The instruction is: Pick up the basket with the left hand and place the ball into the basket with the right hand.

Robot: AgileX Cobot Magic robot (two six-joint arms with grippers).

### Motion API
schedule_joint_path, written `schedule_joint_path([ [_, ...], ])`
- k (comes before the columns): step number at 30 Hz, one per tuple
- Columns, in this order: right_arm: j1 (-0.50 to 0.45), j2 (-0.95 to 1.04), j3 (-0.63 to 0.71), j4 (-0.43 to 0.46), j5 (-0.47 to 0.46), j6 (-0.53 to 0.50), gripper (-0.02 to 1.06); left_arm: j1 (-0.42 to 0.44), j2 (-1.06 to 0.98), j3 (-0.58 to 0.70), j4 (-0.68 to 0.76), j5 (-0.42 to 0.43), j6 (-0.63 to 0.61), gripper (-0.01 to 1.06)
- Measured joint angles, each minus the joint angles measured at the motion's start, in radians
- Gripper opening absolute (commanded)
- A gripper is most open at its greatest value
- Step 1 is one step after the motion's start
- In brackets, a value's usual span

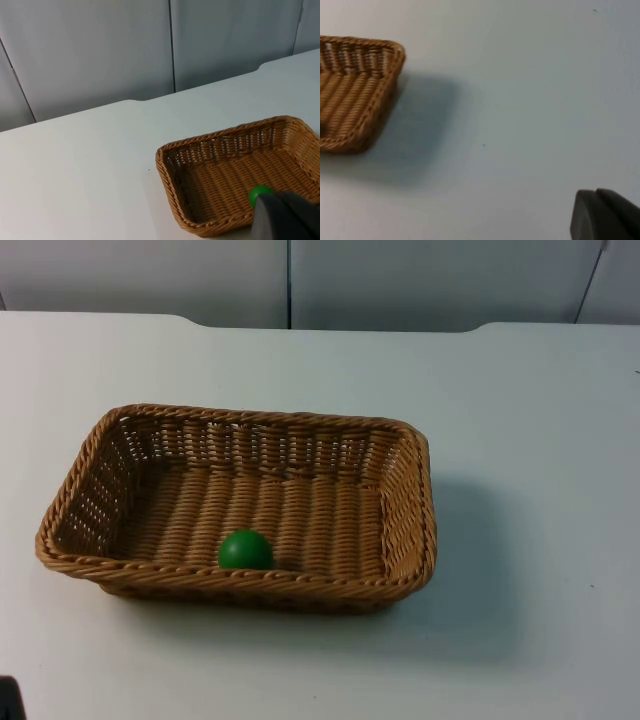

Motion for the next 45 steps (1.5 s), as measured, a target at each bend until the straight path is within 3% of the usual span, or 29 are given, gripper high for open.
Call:
schedule_joint_path([
  [1, 0.0, 0.0, 0.0, 0.0, 0.0, 0.0, 0.0, 0.0, 0.0, 0.0, 0.0, 0.0, 0.0, 0.0],
  [6, -0.276, 0.0, 0.0, 0.04, -0.002, -0.055, 0.0, 0.0, 0.0, 0.0, 0.0, 0.002, -0.005, 0.0],
  [7, -0.276, 0.0, 0.0, 0.04, -0.002, -0.055, 0.0, 0.0, 0.0, 0.0, 0.0, 0.002, -0.005, 0.0],
  [8, -0.337, 0.0, 0.0, 0.052, -0.004, -0.074, 0.0, 0.0, 0.0, 0.0, 0.0, 0.002, -0.012, 0.0],
  [10, -0.44, 0.0, 0.0, 0.106, -0.01, -0.139, 0.0, 0.0, 0.0, 0.0, 0.002, 0.002, -0.022, 0.0],
  [12, -0.475, 0.0, 0.0, 0.138, -0.011, -0.168, 0.0, 0.0, 0.0, 0.0, 0.002, 0.002, -0.022, 0.0],
  [13, -0.494, 0.0, 0.0, 0.205, -0.015, -0.209, 0.0, 0.0, 0.0, 0.0, 0.002, 0.002, -0.022, 0.0],
  [18, -0.5, 0.0, 0.004, 0.287, -0.018, -0.285, 0.0, 0.0, 0.0, 0.0, 0.008, 0.009, -0.024, 0.0],
  [24, -0.468, 0.0, 0.004, 0.333, -0.018, -0.344, 0.0, 0.0, -0.001, 0.0, 0.052, 0.085, -0.024, 0.0],
  [31, -0.421, 0.0, 0.004, 0.335, -0.018, -0.352, 0.0, 0.0, -0.001, 0.0, 0.069, 0.097, -0.077, 0.0],
  [36, -0.418, 0.0, 0.004, 0.335, -0.021, -0.352, 0.0, 0.0, -0.002, 0.0, 0.16, 0.12, -0.162, 0.0],
  [45, -0.418, 0.0, 0.004, 0.335, -0.021, -0.354, 0.0, 0.0, -0.053, 0.0, 0.254, 0.127, -0.194, 0.0],
])
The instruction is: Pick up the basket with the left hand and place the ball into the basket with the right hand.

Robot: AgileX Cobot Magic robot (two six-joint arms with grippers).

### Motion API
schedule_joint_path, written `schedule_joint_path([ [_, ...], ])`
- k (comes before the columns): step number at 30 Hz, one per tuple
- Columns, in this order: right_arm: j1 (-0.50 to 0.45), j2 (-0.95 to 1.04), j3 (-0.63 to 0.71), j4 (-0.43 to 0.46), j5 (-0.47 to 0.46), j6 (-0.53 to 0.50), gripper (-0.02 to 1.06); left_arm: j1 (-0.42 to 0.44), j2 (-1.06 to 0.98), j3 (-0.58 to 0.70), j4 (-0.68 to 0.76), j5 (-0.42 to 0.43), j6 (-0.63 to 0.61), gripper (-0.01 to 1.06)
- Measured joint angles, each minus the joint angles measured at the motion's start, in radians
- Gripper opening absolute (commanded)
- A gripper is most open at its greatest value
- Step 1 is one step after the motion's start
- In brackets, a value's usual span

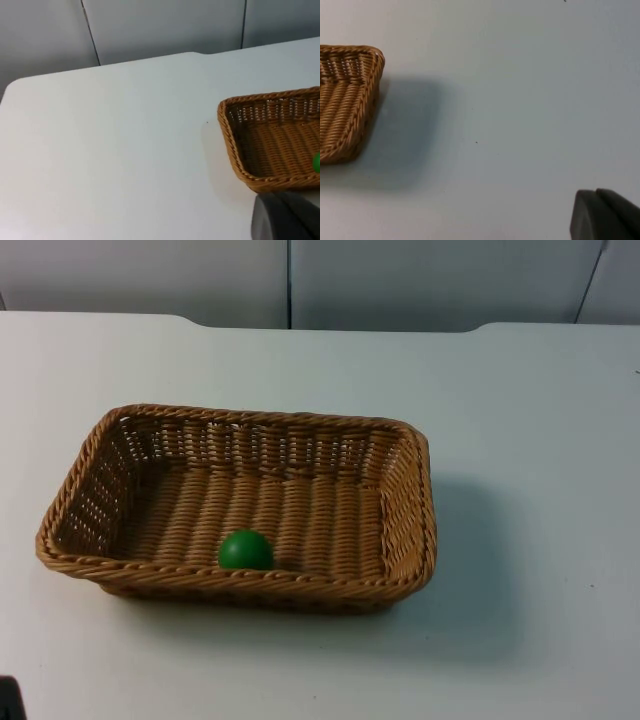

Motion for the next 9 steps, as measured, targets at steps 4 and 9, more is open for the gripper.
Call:
schedule_joint_path([
  [4, 0.0, 0.0, 0.0, 0.0, 0.0, 0.0, 0.0, 0.0, -0.003, 0.02, 0.02, 0.0, -0.007, 0.0],
  [9, 0.0, 0.0, 0.0, 0.0, 0.0, 0.0, 0.0, 0.0, -0.004, 0.111, 0.015, -0.013, -0.011, 0.0],
])
